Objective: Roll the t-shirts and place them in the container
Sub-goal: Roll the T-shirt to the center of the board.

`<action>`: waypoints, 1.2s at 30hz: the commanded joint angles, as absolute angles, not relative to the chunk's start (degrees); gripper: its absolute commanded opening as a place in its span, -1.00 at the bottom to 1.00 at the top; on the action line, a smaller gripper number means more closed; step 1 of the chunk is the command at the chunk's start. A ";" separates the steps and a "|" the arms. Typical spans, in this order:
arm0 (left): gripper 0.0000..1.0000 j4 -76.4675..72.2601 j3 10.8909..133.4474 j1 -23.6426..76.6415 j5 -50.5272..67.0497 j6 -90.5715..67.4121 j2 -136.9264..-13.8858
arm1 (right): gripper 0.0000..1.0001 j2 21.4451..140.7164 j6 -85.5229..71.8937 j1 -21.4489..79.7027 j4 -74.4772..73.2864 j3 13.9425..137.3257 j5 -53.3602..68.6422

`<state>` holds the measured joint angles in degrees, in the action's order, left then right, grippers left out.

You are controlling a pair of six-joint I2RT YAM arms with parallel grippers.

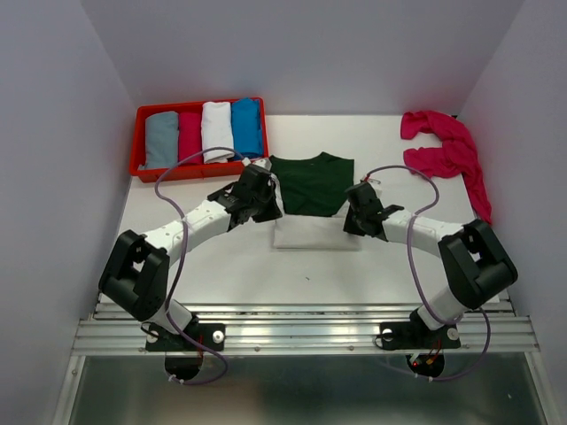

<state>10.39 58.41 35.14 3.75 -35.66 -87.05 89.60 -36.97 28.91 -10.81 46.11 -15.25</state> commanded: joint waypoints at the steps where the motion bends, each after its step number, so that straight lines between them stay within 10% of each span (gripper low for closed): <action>1: -1.00 11.42 56.69 34.98 2.81 -36.56 -82.71 | -0.99 86.23 -35.51 28.65 -11.77 46.67 -16.44; 36: -1.00 8.96 58.62 35.77 -1.94 -34.02 -101.16 | -0.99 88.59 -36.30 28.65 -11.25 43.68 -14.06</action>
